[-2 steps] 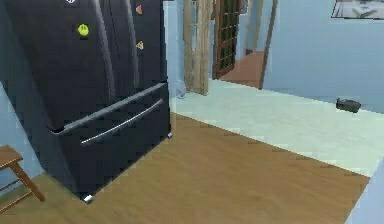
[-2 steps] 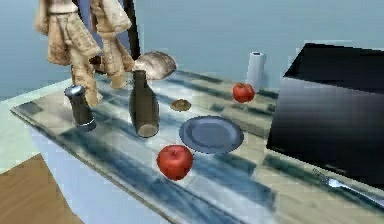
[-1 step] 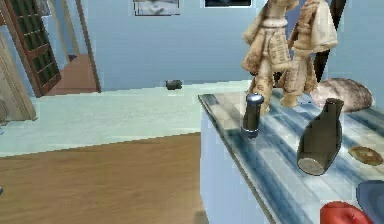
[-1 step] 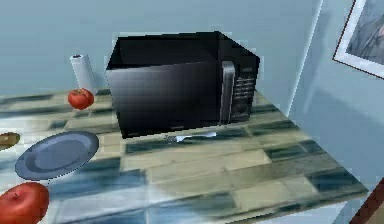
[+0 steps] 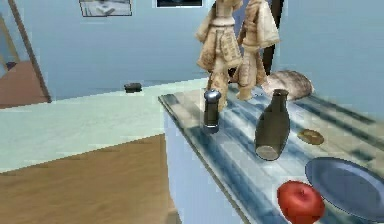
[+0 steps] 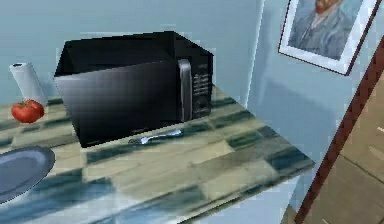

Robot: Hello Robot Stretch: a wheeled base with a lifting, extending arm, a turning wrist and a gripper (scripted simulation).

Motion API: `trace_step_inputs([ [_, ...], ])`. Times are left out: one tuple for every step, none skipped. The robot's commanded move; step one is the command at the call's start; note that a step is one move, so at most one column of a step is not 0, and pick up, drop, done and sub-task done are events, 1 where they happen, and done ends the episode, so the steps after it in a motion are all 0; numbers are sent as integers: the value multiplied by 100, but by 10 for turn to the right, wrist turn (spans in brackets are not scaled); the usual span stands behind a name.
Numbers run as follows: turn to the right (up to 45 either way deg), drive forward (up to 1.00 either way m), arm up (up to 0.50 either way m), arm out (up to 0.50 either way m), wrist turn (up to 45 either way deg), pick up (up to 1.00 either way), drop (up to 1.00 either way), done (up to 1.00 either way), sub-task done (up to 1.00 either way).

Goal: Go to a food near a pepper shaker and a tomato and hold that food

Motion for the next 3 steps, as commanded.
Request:
trace_step_inputs([
  [0, 10, 0, 0, 0, 0, 0, 0, 0],
  [-450, 0, 0, 0, 0, 0, 0, 0, 0],
  [0, 0, 50, 0, 0, 0, 0, 0, 0],
])
